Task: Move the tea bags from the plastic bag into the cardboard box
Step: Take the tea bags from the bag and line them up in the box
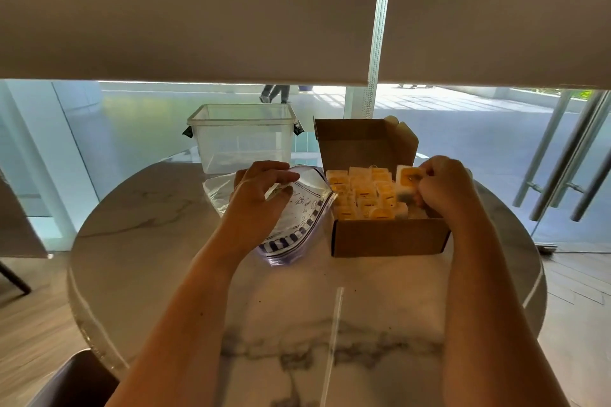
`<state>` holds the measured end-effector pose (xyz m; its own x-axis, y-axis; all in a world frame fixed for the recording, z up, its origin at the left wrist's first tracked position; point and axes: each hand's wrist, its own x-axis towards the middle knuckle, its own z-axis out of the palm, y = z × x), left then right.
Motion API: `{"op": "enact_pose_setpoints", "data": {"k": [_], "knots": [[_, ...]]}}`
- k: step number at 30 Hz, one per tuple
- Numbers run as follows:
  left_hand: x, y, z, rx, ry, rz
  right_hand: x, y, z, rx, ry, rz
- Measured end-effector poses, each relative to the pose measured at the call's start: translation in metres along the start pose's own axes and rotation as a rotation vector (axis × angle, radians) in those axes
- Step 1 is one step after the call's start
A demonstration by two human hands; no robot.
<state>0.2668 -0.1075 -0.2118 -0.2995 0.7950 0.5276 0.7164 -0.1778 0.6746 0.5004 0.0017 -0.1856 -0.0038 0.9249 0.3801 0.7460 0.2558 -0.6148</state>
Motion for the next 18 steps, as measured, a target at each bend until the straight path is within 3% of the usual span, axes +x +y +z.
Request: {"op": "enact_pose_setpoints", "data": {"k": [8,18], "knots": [[0.000,-0.005,-0.003,-0.091,0.004,0.016,0.001,0.003,0.011,-0.167,-0.329,-0.021],[0.002,-0.012,-0.011,-0.166,0.088,0.033,0.003,0.006,0.021,-0.144,-0.230,-0.023]]}}
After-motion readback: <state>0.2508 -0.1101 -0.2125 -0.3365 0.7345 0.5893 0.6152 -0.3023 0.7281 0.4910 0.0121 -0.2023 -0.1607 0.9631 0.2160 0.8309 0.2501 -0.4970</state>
